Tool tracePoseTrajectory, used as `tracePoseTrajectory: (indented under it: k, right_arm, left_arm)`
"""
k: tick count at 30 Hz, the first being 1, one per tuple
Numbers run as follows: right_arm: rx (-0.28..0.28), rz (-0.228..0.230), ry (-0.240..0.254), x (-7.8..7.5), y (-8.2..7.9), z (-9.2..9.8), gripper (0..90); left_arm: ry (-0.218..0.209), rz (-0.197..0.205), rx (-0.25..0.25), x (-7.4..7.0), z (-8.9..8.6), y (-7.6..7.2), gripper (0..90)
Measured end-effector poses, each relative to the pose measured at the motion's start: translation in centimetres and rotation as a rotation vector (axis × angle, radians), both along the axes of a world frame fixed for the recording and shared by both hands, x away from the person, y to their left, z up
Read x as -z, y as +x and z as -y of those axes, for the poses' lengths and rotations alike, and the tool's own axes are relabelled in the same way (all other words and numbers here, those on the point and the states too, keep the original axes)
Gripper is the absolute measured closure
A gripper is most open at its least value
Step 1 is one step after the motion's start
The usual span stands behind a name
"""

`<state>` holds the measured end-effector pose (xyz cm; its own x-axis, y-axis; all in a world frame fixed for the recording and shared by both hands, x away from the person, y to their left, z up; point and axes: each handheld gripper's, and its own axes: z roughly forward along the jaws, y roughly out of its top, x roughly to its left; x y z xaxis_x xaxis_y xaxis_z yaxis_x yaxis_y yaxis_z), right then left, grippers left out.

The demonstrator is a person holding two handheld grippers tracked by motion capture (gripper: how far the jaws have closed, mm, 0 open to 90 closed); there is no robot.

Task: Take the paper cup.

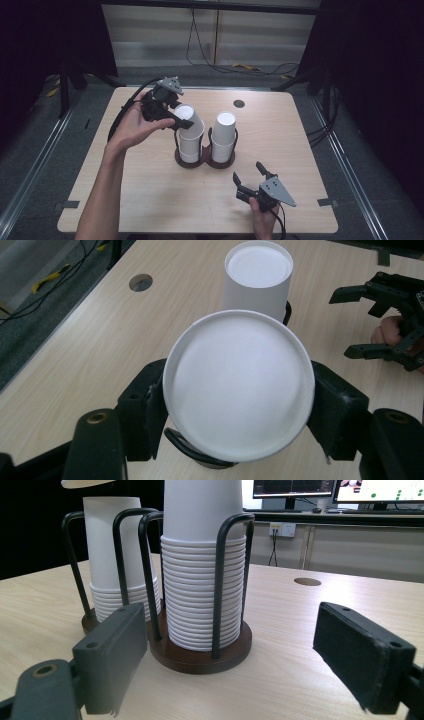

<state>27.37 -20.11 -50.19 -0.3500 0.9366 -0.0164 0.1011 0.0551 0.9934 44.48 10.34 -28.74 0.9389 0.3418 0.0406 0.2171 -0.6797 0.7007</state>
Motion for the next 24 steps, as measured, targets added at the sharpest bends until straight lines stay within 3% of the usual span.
tracePoseTrajectory:
  k: [14, 24]
  right_arm:
    - [-0.011, -0.005, 0.0, 0.0, 0.1, 0.0, 13.6]
    - [-0.022, -0.019, 0.007, -0.1, 0.1, 0.1, 13.3]
  left_arm:
    - [-0.093, 0.062, 0.005, 0.3, -0.9, -2.0, 33.1]
    - [-0.165, 0.072, 0.001, 1.5, -2.0, -3.0, 33.1]
